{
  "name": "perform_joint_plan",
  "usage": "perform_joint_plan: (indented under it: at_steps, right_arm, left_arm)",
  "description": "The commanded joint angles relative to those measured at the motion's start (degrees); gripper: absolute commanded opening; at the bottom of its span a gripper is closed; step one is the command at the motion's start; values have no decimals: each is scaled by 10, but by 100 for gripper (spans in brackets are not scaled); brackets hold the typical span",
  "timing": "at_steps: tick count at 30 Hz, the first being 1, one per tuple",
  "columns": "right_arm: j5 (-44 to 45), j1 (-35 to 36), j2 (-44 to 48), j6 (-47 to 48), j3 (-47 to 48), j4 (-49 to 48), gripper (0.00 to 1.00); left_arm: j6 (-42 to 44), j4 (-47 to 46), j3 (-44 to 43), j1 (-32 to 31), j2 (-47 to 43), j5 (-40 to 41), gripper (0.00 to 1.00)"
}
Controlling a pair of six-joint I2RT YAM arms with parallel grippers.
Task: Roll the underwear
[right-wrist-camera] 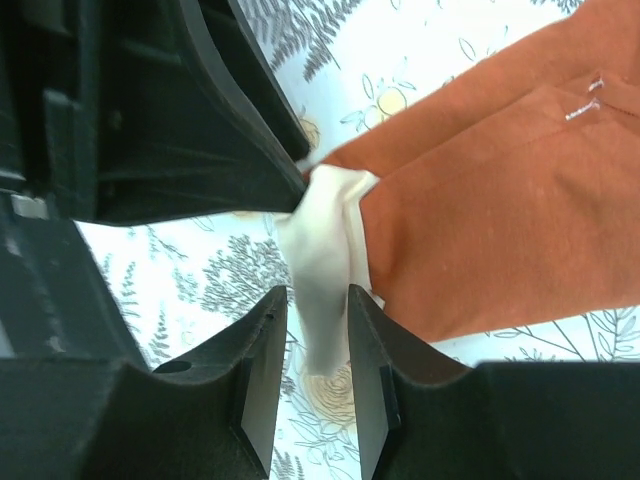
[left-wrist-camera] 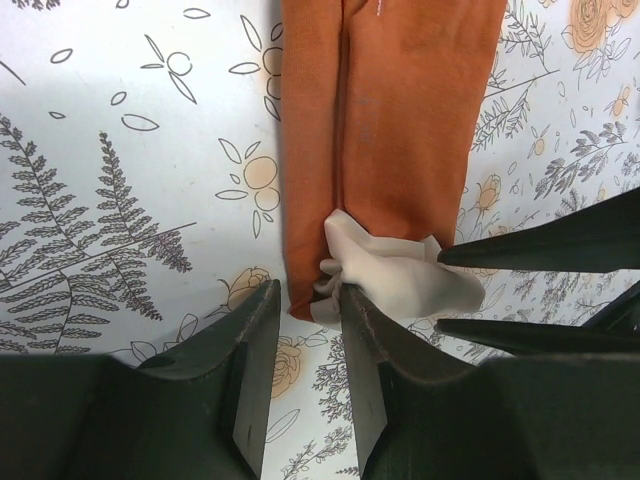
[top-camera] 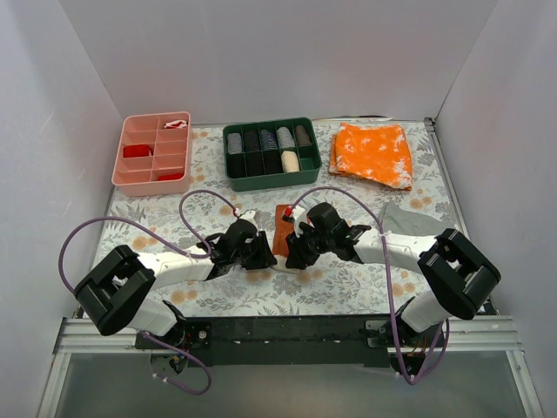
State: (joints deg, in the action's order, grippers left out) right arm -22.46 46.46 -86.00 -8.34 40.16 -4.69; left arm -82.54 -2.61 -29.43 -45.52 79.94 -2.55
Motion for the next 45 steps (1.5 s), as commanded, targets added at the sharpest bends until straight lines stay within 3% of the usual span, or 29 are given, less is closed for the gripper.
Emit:
perform_joint_plan:
  at_steps: [1,8,12,16,26,32,39,45]
  right_arm:
    - [51,14,14,47,-9,24,39]
    - [81,40,-6,66,2,36,39]
    - [76,50,-18,65,7,42,33]
    - [58,50,-30,47,9,38,2]
    - [-66,45,-44,-105,4,-53,1]
    - [-140,7,-79,-178,12,-121,1]
    - [-167,-39,-117,-193,21,-117,1]
    - [-159,-51,-140,-194,22,-114,1]
  left_arm:
    - [6,80,16,-4,17,36,31]
    - [5,82,16,-4,15,35,31]
    - [6,83,16,-4,14,34,31]
    - [7,88,14,-4,9,38,31]
    - [-3,160,11,-4,-100,87,37]
    - [-10,199,11,-3,-168,112,44]
    - [-10,198,20,-3,-201,107,50]
    - [4,139,47,-3,-205,60,54]
